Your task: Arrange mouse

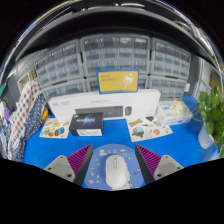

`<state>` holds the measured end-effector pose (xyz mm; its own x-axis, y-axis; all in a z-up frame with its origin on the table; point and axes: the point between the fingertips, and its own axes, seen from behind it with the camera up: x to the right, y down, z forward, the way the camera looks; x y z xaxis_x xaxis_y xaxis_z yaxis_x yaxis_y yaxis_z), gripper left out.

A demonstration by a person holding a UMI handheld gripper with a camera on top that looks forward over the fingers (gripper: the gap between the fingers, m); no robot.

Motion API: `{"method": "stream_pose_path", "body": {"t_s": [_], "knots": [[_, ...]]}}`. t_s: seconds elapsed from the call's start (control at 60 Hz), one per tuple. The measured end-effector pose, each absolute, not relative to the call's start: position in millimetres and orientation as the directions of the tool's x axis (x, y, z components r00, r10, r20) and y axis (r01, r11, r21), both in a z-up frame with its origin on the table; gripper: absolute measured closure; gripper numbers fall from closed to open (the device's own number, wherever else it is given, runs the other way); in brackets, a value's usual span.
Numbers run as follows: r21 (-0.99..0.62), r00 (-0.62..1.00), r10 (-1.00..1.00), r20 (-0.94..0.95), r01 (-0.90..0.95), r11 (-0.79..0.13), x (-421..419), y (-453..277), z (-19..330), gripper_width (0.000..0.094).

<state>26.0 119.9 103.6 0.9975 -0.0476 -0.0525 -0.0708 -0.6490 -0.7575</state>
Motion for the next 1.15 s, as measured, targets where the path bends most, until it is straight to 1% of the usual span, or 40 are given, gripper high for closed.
{"method": "stream_pose_path", "body": {"t_s": [0.1, 0.2, 0.283, 0.35, 0.467, 0.75, 0.967, 1.15], "knots": [[-0.764, 0.996, -0.067, -0.065, -0.093, -0.639, 30.2, 110.5, 150.9, 0.0067], [-0.797, 0.996, -0.064, -0.068, -0.093, -0.597, 33.2, 102.5, 196.1, 0.0068], [-0.817, 0.997, -0.068, -0.041, -0.073, -0.572, 38.9, 95.3, 219.4, 0.0067], [-0.828, 0.998, -0.061, -0.019, -0.050, -0.558, 40.5, 91.3, 230.1, 0.0071], [-0.828, 0.999, -0.045, -0.027, -0.047, -0.559, 35.0, 82.4, 234.4, 0.0067], [-0.810, 0.999, -0.023, -0.049, -0.053, -0.583, 24.6, 68.8, 226.6, 0.0067], [-0.821, 0.999, -0.011, -0.040, -0.039, -0.570, 18.7, 66.0, 233.3, 0.0070], [-0.819, 1.000, -0.006, -0.030, -0.028, -0.573, 13.4, 62.9, 231.6, 0.0069]]}}
